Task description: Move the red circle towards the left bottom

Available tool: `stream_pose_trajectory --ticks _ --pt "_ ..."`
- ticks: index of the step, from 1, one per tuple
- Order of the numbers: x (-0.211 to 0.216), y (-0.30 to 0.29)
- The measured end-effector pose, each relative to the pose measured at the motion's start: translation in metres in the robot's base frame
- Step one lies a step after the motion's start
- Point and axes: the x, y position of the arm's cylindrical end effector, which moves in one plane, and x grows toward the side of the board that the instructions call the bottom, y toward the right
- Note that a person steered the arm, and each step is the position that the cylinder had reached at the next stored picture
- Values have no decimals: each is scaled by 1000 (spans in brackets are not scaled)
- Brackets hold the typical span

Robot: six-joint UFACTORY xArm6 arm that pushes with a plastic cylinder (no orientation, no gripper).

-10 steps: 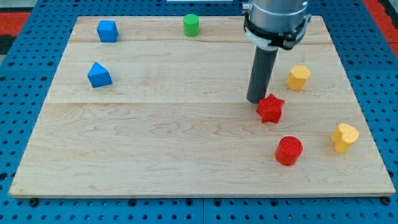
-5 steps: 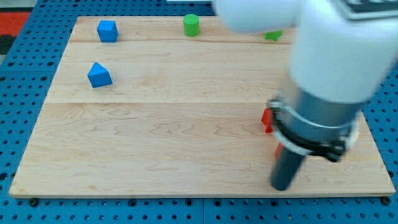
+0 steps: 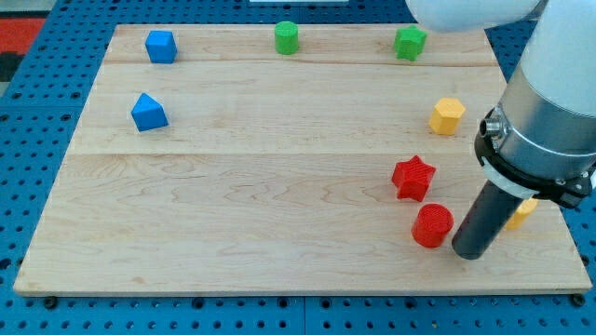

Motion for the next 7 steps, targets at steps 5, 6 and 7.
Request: stream_pose_trajectory --ticks 5,6,7 --pt "22 4" --pt "-5 -7" --pt "-31 -12"
